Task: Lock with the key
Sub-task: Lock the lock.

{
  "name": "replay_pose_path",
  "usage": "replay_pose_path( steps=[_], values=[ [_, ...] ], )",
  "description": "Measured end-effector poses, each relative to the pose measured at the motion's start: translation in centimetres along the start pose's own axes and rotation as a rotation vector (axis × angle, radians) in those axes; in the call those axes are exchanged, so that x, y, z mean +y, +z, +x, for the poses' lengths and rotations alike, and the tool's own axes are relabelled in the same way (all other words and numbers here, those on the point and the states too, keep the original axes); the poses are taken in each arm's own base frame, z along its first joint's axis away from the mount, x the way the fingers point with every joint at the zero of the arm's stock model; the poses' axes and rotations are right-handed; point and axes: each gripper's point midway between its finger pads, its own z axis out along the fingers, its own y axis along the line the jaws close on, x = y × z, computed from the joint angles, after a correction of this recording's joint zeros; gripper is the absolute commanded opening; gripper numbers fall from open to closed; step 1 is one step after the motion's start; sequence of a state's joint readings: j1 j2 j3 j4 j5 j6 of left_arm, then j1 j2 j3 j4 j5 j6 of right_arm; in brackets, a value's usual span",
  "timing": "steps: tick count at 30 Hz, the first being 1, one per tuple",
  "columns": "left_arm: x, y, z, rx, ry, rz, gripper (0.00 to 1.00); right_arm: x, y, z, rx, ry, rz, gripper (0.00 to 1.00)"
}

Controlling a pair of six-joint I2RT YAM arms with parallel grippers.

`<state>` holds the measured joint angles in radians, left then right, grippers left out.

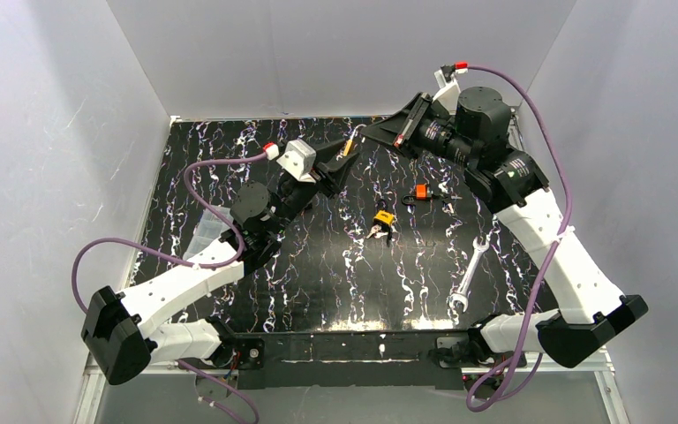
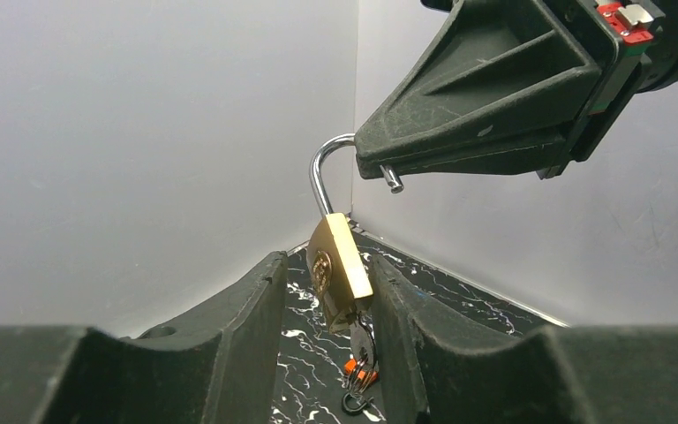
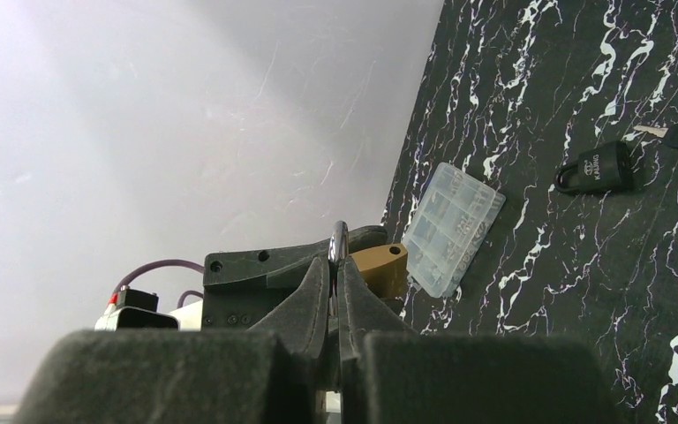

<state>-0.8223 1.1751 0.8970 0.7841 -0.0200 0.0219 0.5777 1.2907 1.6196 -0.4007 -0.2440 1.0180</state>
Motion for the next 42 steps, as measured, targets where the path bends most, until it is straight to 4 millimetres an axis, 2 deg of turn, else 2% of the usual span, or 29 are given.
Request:
replay_pose_path(
  steps=[3, 6, 11, 17, 18, 23, 25, 26, 30, 34, 36, 38, 42],
  values=[
    [0.1, 0.0, -0.1, -0.003, 0.000, -0.003, 0.33, 0.0, 0.0, 0.0, -0.003, 0.000, 0.002, 0.01],
    [0.1, 0.0, -0.1, -0.003, -0.003, -0.007, 0.23, -0.1, 0.0, -0.1, -0.005, 0.000, 0.003, 0.01],
    [0.2, 0.0, 0.0, 0.000, -0.013, -0.017, 0.00, 0.0, 0.1, 0.1, 0.000, -0.001, 0.001, 0.01],
    [0.1, 0.3, 0.0, 0.087, -0.064, -0.027, 0.00, -0.2, 0.1, -0.2, -0.019, -0.017, 0.013, 0.01],
    [0.1, 0.4, -0.2, 0.120, -0.077, -0.028, 0.00, -0.3, 0.1, -0.2, -0.024, -0.026, 0.011, 0.04],
    [-1.0, 0.2, -2.6, 0.277, -0.140, 0.016, 0.00, -0.4, -1.1, 0.0, -0.032, -0.110, 0.001, 0.50],
    [-1.7, -0.4, -3.6, 0.324, -0.164, 0.046, 0.00, -0.7, -1.7, 0.4, -0.025, -0.158, -0.004, 0.60],
    [-1.9, -0.9, -3.7, 0.344, -0.177, 0.061, 0.00, -0.8, -2.0, 0.7, -0.017, -0.180, -0.008, 0.62],
    [-2.6, -3.6, -2.5, 0.478, -0.281, 0.141, 0.00, -1.7, -3.3, 1.8, 0.015, -0.255, -0.029, 0.64],
    [-2.4, -5.2, -1.6, 0.590, -0.441, 0.210, 0.00, -1.9, -5.1, 3.0, 0.053, -0.345, -0.093, 0.64],
    [-2.6, -5.7, -1.6, 0.627, -0.527, 0.251, 0.00, -1.0, -6.0, 3.6, 0.079, -0.394, -0.152, 0.63],
    [-3.5, -6.0, -1.9, 0.657, -0.617, 0.322, 0.00, 0.3, -6.9, 4.5, 0.111, -0.450, -0.233, 0.60],
    [-5.8, -7.0, -3.0, 0.698, -0.742, 0.457, 0.00, 1.9, -8.2, 5.9, 0.174, -0.511, -0.351, 0.45]
  ],
)
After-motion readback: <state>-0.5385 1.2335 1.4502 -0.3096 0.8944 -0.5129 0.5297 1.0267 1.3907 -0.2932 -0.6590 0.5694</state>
